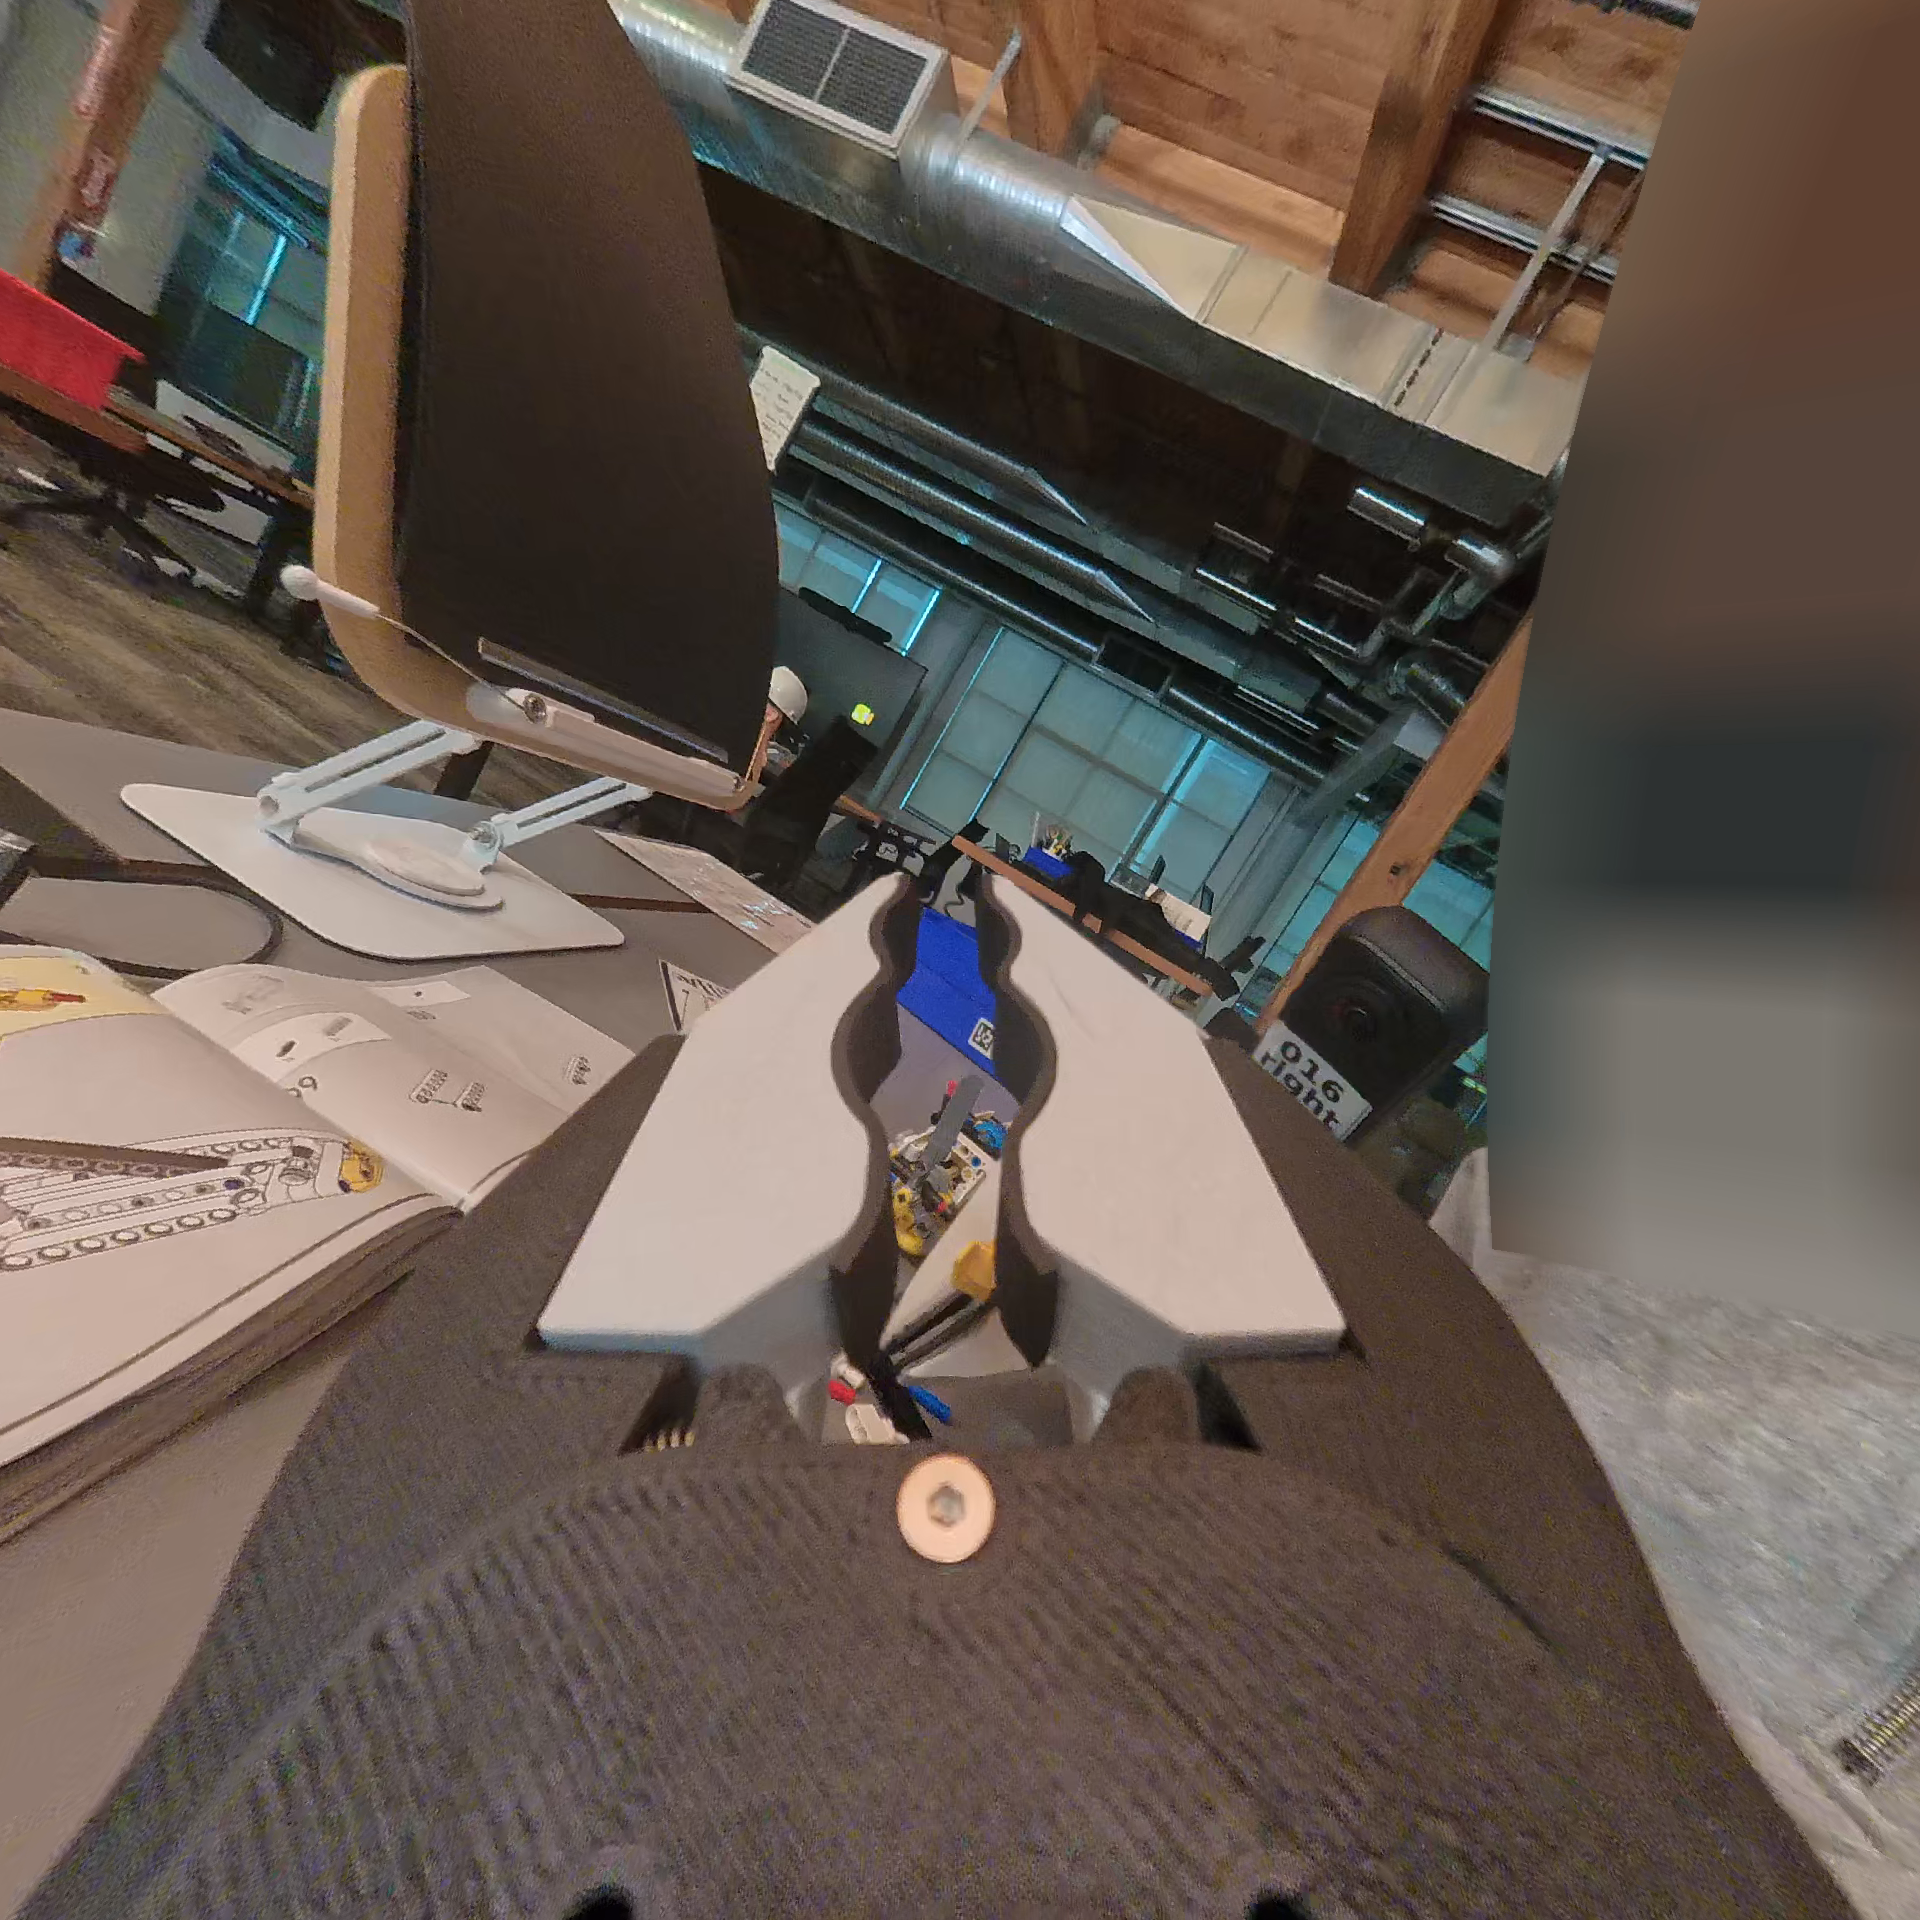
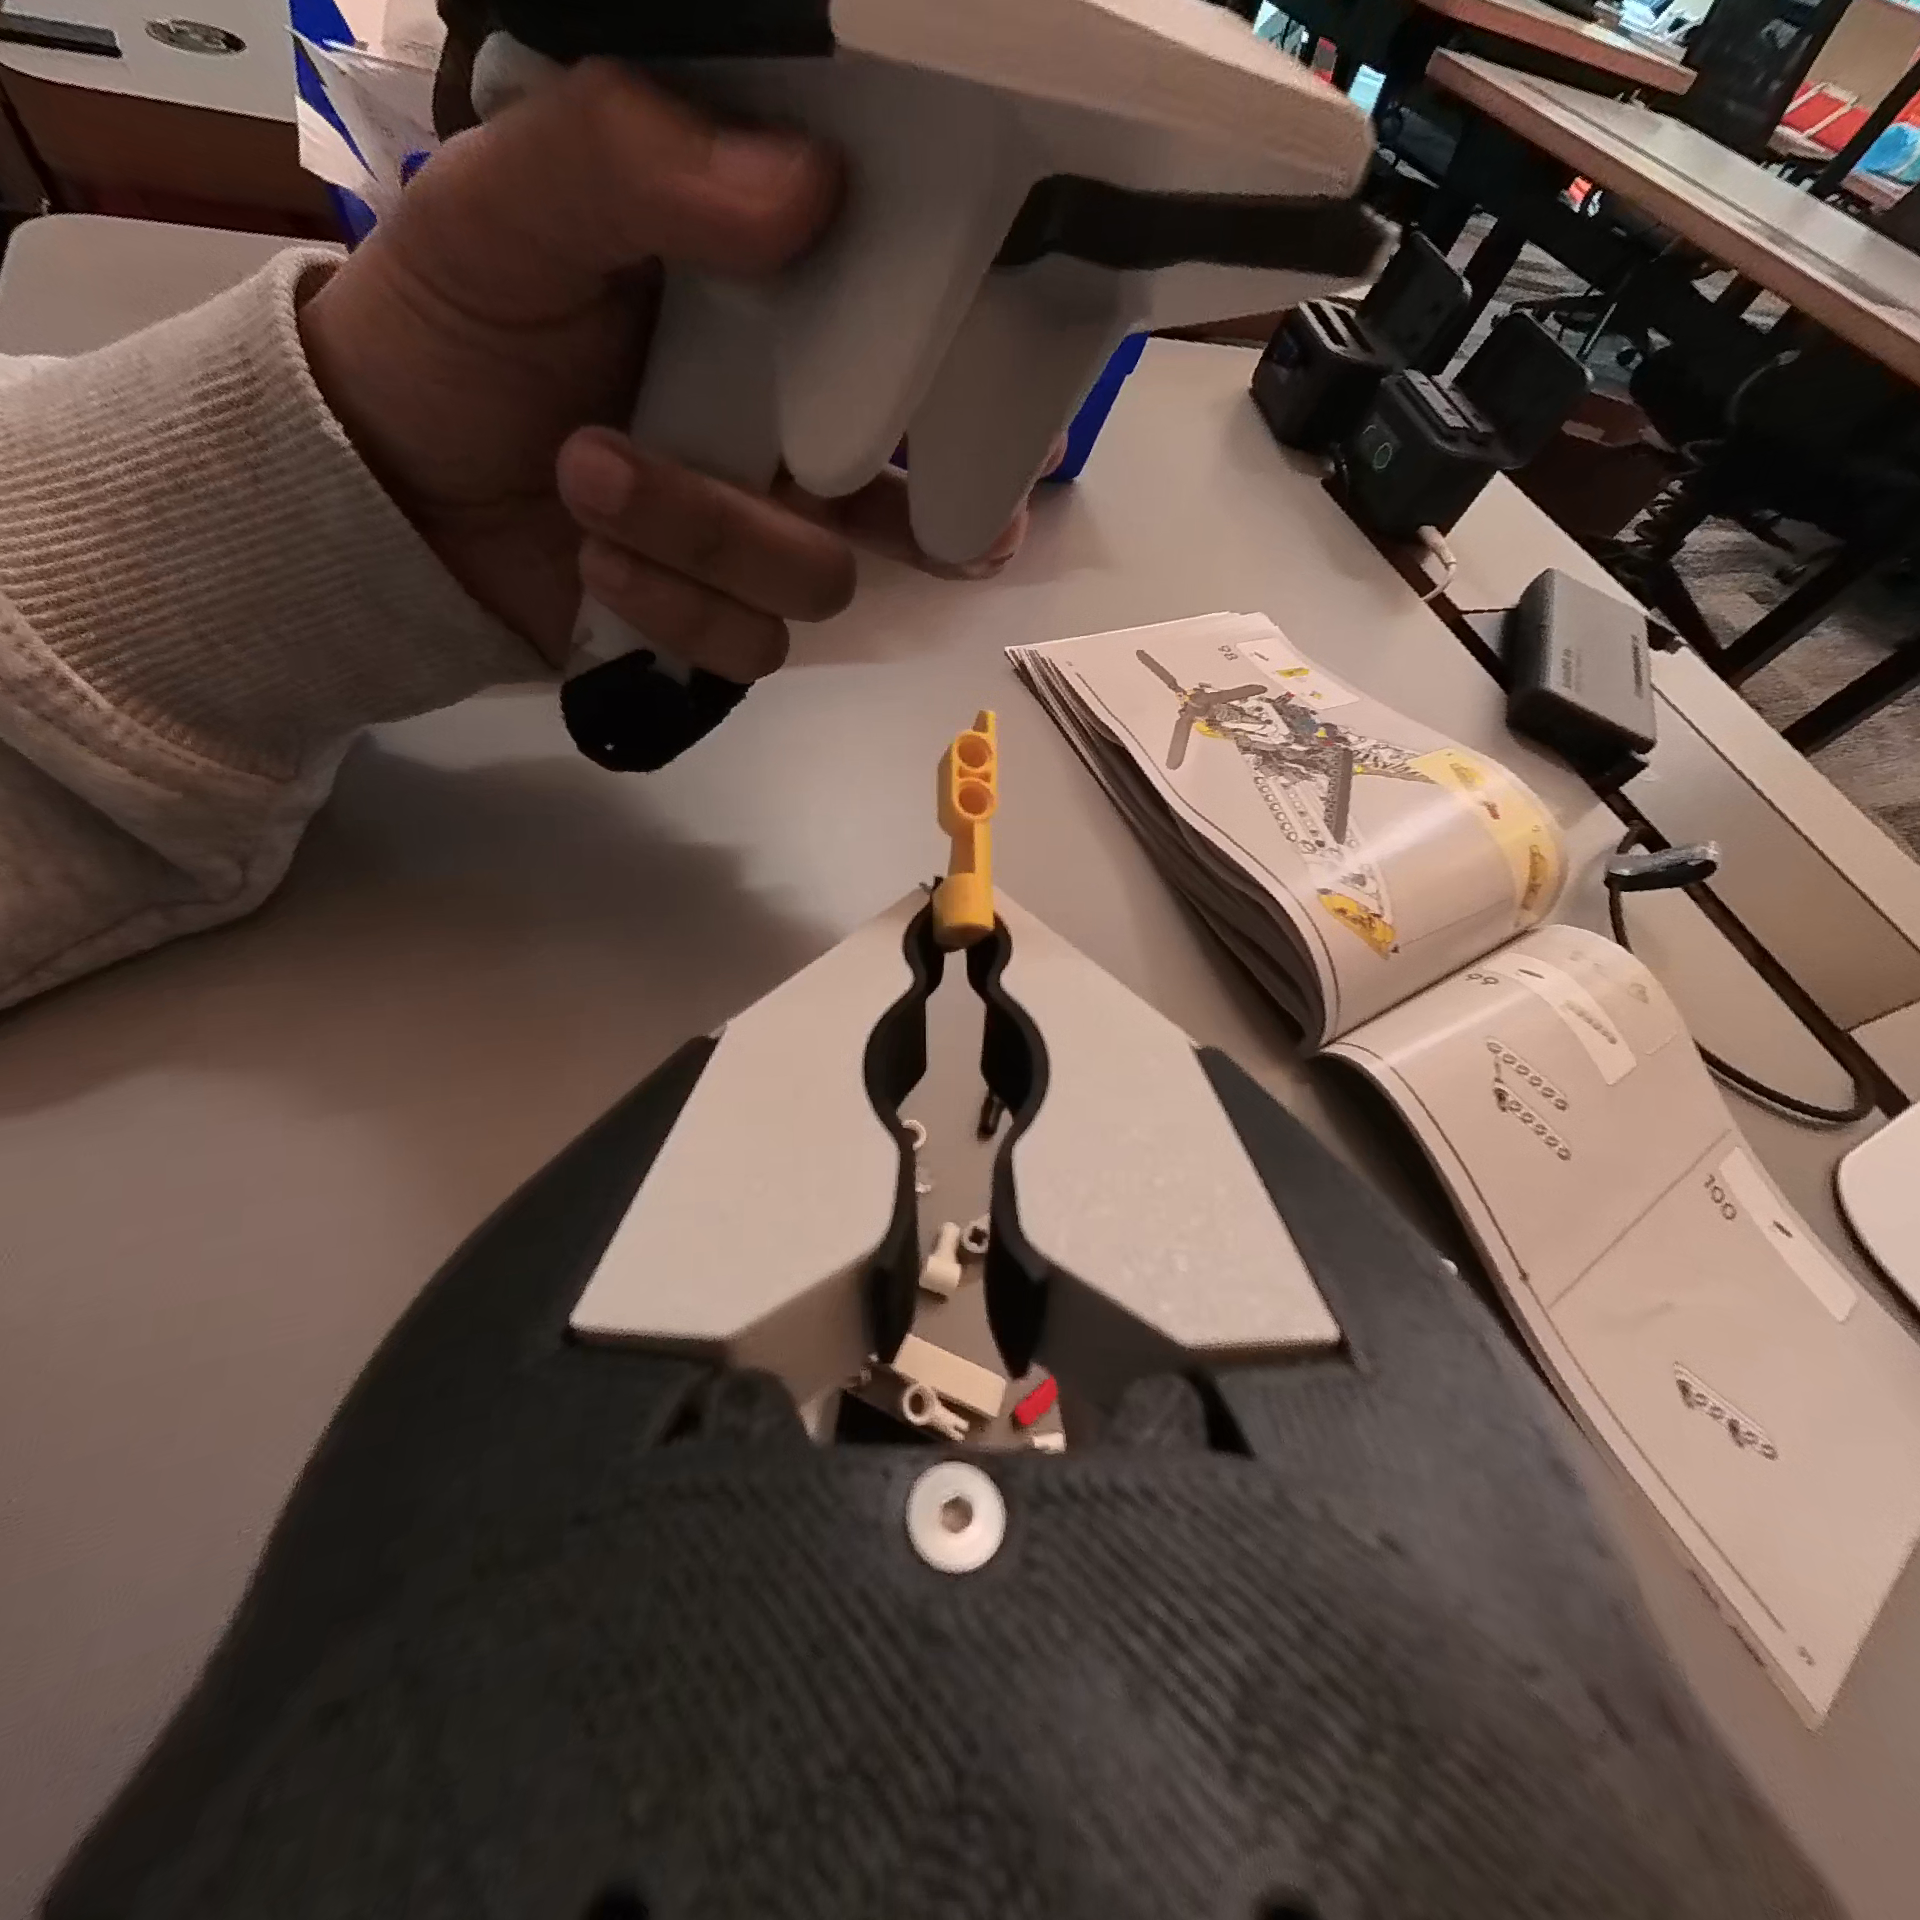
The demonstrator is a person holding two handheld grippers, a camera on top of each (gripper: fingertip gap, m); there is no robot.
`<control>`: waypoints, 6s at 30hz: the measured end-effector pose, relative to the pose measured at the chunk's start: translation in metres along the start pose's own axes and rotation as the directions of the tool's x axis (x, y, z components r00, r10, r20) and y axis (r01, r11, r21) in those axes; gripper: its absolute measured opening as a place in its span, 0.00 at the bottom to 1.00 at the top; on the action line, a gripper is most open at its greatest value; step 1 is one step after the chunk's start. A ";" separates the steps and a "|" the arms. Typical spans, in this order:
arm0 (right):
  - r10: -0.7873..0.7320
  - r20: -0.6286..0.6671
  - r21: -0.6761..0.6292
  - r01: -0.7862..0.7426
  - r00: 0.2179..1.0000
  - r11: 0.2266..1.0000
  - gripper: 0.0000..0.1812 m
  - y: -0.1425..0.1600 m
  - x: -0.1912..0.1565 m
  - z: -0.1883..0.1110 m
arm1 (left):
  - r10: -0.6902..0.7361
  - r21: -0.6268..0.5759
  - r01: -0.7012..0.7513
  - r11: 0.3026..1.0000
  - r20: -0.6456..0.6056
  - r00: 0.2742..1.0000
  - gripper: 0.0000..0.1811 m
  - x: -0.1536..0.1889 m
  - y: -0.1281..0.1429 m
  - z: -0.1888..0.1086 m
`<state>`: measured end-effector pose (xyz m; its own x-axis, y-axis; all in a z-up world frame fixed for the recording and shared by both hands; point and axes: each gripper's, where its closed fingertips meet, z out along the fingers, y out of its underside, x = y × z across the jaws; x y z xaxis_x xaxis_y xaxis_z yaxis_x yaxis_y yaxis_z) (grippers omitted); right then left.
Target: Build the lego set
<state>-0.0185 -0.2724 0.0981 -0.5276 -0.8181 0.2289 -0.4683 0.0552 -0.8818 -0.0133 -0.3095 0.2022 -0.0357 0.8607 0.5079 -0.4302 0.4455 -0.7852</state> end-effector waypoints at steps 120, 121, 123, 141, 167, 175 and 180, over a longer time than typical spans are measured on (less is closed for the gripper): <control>0.650 0.374 0.421 -0.746 0.661 0.517 0.00 -0.089 0.043 -0.096 | 0.648 -0.097 -0.652 0.752 -0.070 0.758 0.01 0.067 0.048 0.046; 0.647 0.370 0.418 -0.741 0.667 0.525 0.00 -0.090 0.043 -0.096 | 0.647 -0.098 -0.651 0.753 -0.072 0.759 0.01 0.067 0.048 0.046; 0.643 0.366 0.416 -0.736 0.673 0.534 0.00 -0.089 0.042 -0.096 | 0.640 -0.097 -0.645 0.758 -0.079 0.764 0.00 0.067 0.049 0.045; -0.151 -0.074 -0.074 0.145 0.986 0.987 0.05 -0.038 0.019 -0.116 | 0.579 -0.402 -0.641 0.654 -0.280 0.766 0.00 0.050 0.114 0.039; -0.263 -0.220 -0.089 0.249 0.939 0.964 0.01 -0.020 0.041 -0.097 | 0.366 -0.088 -0.381 0.920 -0.147 0.919 0.00 0.057 0.038 0.035; 0.310 0.209 0.385 -0.370 0.927 0.846 0.01 -0.063 0.013 -0.063 | 0.203 0.036 -0.229 0.973 0.346 0.916 0.00 -0.031 -0.006 0.002; 0.390 0.317 0.309 -0.482 0.865 0.820 0.01 -0.044 -0.002 -0.049 | -0.035 -0.031 0.051 0.998 0.370 0.928 0.00 -0.060 0.021 0.004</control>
<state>-0.0314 -0.2451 0.1560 -0.4143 -0.8672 -0.2762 0.0895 0.2632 -0.9606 -0.0241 -0.3525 0.1567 -0.3515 0.6921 0.6304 -0.4033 0.4958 -0.7691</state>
